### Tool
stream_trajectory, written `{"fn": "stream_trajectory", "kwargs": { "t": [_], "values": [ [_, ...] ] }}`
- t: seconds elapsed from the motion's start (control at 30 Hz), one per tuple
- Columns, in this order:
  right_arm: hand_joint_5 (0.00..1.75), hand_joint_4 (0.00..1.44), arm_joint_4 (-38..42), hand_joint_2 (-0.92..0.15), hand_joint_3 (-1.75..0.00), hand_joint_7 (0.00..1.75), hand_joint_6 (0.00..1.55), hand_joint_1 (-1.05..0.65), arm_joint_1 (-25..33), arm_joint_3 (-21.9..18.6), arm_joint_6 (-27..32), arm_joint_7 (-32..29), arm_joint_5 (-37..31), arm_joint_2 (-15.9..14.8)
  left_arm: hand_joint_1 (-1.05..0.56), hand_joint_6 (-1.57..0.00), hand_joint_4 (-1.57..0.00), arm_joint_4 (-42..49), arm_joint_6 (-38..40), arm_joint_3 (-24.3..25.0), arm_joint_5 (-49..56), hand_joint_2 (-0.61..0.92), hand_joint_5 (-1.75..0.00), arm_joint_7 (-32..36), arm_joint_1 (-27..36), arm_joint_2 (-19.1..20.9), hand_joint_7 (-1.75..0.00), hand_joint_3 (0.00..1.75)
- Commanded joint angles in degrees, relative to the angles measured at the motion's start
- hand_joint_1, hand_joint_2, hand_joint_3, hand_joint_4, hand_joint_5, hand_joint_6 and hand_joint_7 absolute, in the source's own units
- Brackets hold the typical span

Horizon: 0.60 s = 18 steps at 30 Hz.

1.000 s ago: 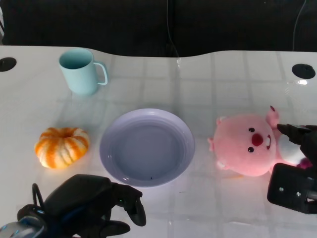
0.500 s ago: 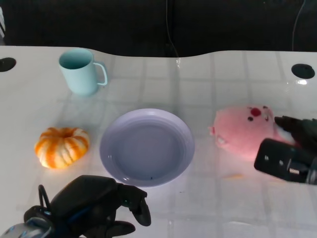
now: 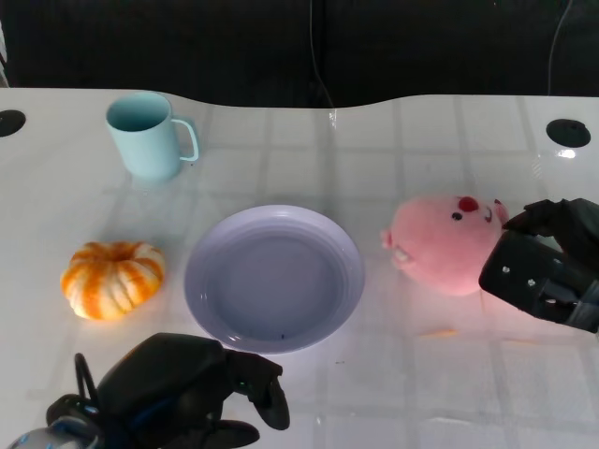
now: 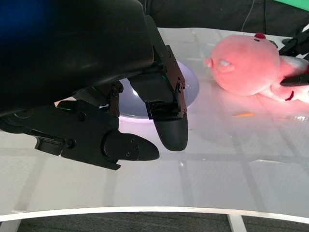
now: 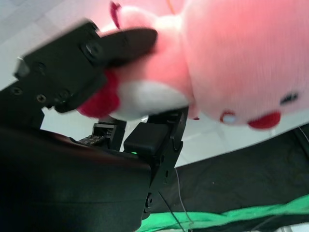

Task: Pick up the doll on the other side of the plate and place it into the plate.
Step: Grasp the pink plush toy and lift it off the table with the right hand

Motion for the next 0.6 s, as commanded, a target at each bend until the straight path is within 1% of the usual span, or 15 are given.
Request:
{"fn": "stream_trajectory", "kwargs": {
  "t": [0.03,0.07,0.1,0.13,0.17,0.2,0.27,0.33,0.43,0.5,0.6],
  "values": [
    [1.74,0.78,0.2,-0.57,-0.91,1.49,0.78,-0.17,1.3,0.4,0.3,-0.5,0.5,0.2,-0.23,-0.87,-0.75,-0.3,-0.4,1.1,-0.8,0.92,-1.3,0.2,0.7,1.3,-0.68,0.21],
    [1.74,0.78,-0.1,-0.58,-0.9,1.5,0.77,-0.17,1.6,-0.1,0.6,-0.9,1.1,0.6,-0.23,-0.87,-0.75,-0.5,-0.2,1.3,-0.7,0.92,-1.31,0.0,0.8,1.4,-0.68,0.22],
    [1.75,0.82,-0.7,-0.55,-0.96,1.64,0.72,-0.17,2.0,-0.7,0.9,-1.5,1.7,0.9,-0.23,-0.87,-0.74,-0.7,0.0,1.4,-0.5,0.92,-1.3,-0.1,0.8,1.6,-0.68,0.22],
    [1.75,0.83,-1.5,-0.54,-0.99,1.68,0.69,-0.18,2.3,-1.3,1.5,-1.8,2.3,1.2,-0.23,-0.87,-0.73,-0.8,0.0,1.5,-0.4,0.92,-1.3,-0.2,0.8,1.8,-0.68,0.22],
    [1.75,0.83,-2.3,-0.54,-1.01,1.71,0.68,-0.18,2.6,-1.7,1.8,-2.1,2.7,1.4,-0.22,-0.87,-0.73,-0.8,-0.1,1.5,-0.3,0.92,-1.3,-0.1,0.8,1.9,-0.68,0.22],
    [1.75,0.84,-3.1,-0.51,-1.06,1.73,0.67,-0.18,3.0,-2.0,1.7,-2.5,3.0,1.4,-0.22,-0.87,-0.73,-0.7,-0.2,1.5,-0.2,0.92,-1.3,0.0,0.7,2.0,-0.68,0.22],
    [1.75,0.86,-4.6,-0.44,-1.18,1.74,0.69,-0.18,3.7,-2.9,0.1,-3.3,4.0,1.3,-0.22,-0.87,-0.73,-0.4,-0.4,1.6,-0.4,0.92,-1.3,0.1,0.7,2.1,-0.68,0.22],
    [1.75,0.88,-6.5,-0.4,-1.27,1.75,0.72,-0.17,4.4,-4.7,-0.6,-3.2,6.2,1.8,-0.23,-0.87,-0.73,-0.2,-0.2,1.7,-0.6,0.92,-1.3,-0.1,0.7,2.0,-0.68,0.22],
    [1.75,0.91,-8.8,-0.37,-1.33,1.75,0.77,-0.14,5.1,-6.6,-2.2,-3.5,8.9,2.4,-0.22,-0.86,-0.72,0.0,0.5,1.6,-0.4,0.92,-1.3,-0.6,0.4,2.0,-0.68,0.24],
    [1.75,0.93,-9.9,-0.34,-1.38,1.75,0.79,-0.11,5.3,-7.1,-3.6,-4.2,9.6,2.6,-0.22,-0.86,-0.71,0.4,0.6,1.6,-0.4,0.92,-1.31,-0.7,0.1,2.1,-0.68,0.24],
    [1.75,0.93,-10.5,-0.33,-1.43,1.75,0.79,-0.11,5.0,-7.4,-4.7,-3.8,10.5,3.0,-0.22,-0.86,-0.71,1.1,0.2,1.5,-0.4,0.92,-1.3,-0.3,-0.1,2.1,-0.68,0.24]
  ]
}}
